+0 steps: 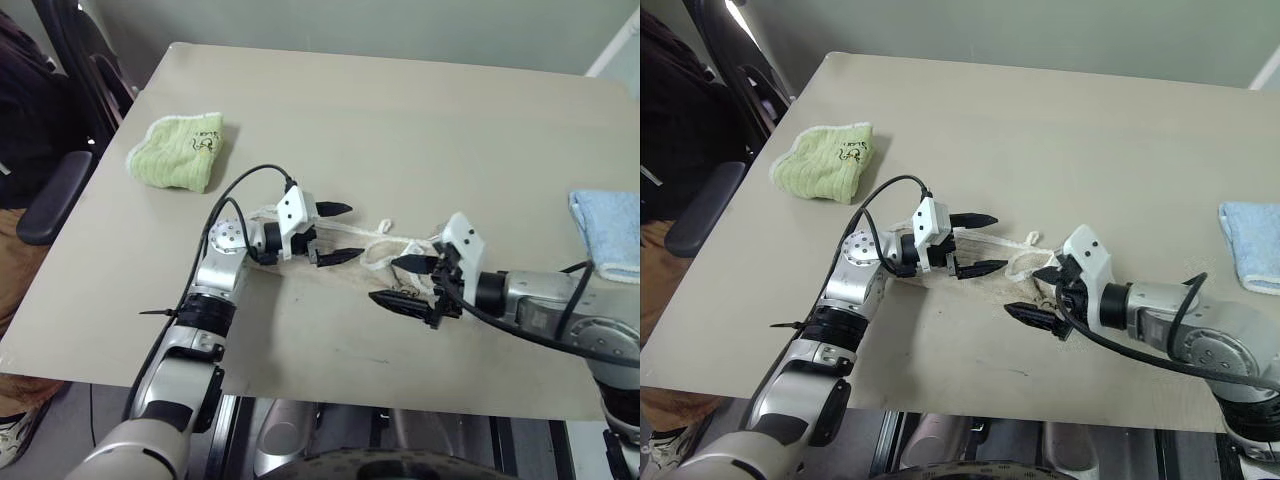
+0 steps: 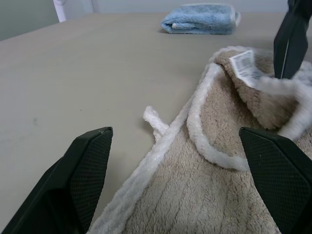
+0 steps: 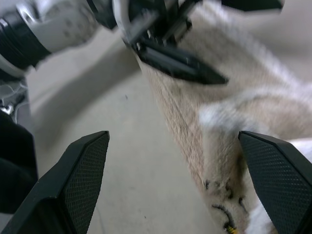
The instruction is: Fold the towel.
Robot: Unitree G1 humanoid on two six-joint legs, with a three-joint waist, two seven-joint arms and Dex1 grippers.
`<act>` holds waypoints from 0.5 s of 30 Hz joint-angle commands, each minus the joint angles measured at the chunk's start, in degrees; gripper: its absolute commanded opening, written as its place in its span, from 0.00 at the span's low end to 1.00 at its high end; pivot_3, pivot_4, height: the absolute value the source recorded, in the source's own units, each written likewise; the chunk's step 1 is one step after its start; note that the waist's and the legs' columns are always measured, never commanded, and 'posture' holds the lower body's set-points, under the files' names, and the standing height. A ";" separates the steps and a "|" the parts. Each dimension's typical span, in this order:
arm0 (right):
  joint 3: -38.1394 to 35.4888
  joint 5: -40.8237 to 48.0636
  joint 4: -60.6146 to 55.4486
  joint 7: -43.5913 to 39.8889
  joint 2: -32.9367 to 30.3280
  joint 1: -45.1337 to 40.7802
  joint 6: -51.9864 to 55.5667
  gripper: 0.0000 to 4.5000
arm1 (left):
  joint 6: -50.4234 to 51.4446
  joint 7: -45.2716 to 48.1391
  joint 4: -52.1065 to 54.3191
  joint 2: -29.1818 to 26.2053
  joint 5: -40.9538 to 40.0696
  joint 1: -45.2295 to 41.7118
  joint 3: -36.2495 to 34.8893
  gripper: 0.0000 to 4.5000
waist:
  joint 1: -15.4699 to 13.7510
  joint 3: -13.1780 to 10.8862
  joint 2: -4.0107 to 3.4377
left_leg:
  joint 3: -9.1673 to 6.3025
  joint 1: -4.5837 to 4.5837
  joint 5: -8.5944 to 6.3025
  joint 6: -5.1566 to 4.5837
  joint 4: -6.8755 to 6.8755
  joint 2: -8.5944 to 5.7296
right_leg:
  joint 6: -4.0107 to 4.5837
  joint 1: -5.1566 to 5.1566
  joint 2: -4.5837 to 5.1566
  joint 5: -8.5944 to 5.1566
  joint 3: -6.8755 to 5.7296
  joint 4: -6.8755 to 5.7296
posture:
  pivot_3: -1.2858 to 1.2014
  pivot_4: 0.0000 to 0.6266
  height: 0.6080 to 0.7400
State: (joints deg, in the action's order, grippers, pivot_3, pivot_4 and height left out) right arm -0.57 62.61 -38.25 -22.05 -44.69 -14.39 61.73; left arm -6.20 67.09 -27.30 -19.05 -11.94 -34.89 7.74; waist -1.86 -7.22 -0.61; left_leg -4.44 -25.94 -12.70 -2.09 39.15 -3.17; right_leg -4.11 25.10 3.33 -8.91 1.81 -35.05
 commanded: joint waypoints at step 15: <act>-25.06 10.34 1.68 -6.69 -13.32 19.26 3.96 1.00 | -1.69 0.42 -0.70 0.73 0.01 -1.72 0.10 1.00 | -0.26 0.00 0.00 | 0.00 -0.03 -0.35 0.63 -0.08 0.01 | 0.01 0.03 -0.01 -0.09 0.01 0.02 | 0.52 0.24 0.95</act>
State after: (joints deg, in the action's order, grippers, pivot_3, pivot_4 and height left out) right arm -24.43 71.86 -34.72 -27.57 -57.51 4.92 65.90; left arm -6.67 67.24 -28.34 -18.72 -11.90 -35.28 7.81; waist -2.12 -7.22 -0.61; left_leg -4.43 -25.98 -13.04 -1.47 39.08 -3.15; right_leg -4.10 25.12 3.31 -9.01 1.82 -35.03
